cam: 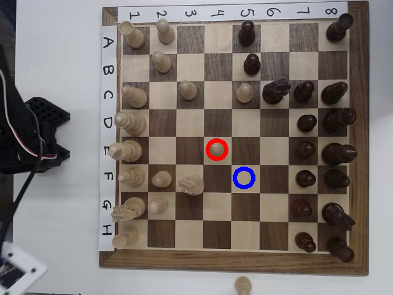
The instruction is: Move the piece to destination
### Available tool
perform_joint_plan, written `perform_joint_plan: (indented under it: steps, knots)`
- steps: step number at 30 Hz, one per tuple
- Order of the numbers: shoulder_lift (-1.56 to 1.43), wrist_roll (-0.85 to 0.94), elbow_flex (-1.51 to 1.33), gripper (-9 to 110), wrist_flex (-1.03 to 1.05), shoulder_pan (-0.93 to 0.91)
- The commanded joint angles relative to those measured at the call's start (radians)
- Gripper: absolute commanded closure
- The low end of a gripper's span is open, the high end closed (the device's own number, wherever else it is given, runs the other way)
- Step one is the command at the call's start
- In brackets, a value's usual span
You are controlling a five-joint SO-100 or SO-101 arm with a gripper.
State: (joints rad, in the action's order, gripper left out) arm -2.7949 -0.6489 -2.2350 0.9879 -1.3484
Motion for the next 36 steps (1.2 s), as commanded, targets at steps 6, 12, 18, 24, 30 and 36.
perform_joint_plan:
  steps: [6,12,18,24,30,36]
  knots:
    - [0.396,-0.552,0.810,101,0.109,0.333]
    - [0.551,-0.693,1.049,101,0.382,0.508]
    - [0.601,-0.834,1.080,101,0.491,0.687]
    - [0.689,-0.960,1.155,101,0.695,0.867]
    - [0.781,-1.069,1.195,101,0.735,0.986]
    - [0.842,-1.140,1.134,101,0.715,1.066]
